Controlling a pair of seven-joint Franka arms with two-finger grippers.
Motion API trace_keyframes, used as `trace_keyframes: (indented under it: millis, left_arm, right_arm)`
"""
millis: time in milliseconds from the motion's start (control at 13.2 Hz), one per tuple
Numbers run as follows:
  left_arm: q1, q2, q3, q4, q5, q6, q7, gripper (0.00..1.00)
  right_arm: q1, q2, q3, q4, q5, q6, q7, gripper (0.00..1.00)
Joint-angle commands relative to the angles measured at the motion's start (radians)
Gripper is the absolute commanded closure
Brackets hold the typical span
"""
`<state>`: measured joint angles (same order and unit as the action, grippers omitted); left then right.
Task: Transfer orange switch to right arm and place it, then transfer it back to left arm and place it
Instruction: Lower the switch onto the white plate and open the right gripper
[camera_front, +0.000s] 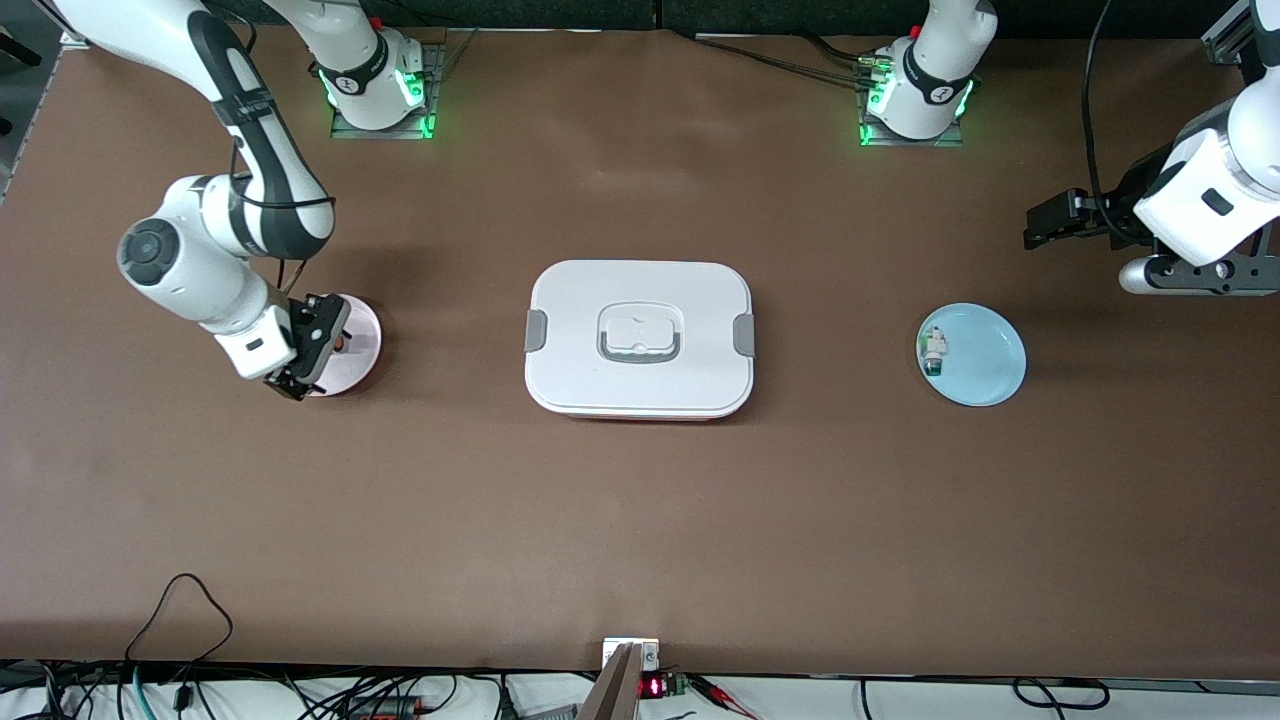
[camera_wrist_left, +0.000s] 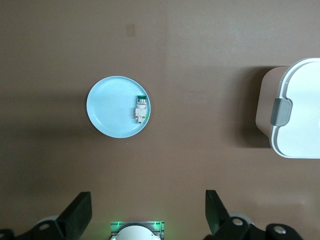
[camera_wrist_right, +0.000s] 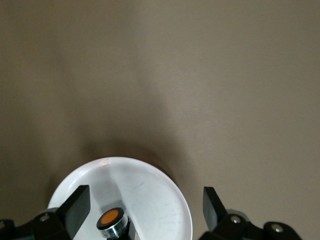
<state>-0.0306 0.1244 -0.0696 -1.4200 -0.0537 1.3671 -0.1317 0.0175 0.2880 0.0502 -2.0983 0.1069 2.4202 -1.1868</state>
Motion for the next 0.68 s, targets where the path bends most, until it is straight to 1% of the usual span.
trace_keyframes:
  millis: [0, 152, 304, 380, 608]
  left_arm:
    - [0.017, -0.022, -0.016, -0.022, -0.003, 0.0, -0.009, 0.0]
    - [0.018, -0.025, -0.018, -0.023, -0.012, -0.005, -0.032, 0.0]
    - [0.02, -0.022, -0.018, -0.023, -0.023, 0.015, -0.074, 0.0]
    - [0.02, -0.02, -0.016, -0.028, -0.032, 0.047, -0.078, 0.0]
    - [0.014, -0.015, -0.018, -0.028, -0.026, 0.079, -0.072, 0.0]
  right_arm:
    - [-0.008, 0.0, 0.005, 0.176, 0.016, -0.223, 0.274, 0.0]
    - [-0.008, 0.003, 0.005, 0.283, 0.016, -0.369, 0.501, 0.0]
    - [-0.008, -0.003, 0.003, 0.343, 0.016, -0.452, 0.666, 0.0]
    - [-0.008, -0.009, 0.003, 0.369, 0.017, -0.492, 0.737, 0.0]
    - [-0.007, -0.035, 0.002, 0.483, 0.042, -0.629, 1.104, 0.0]
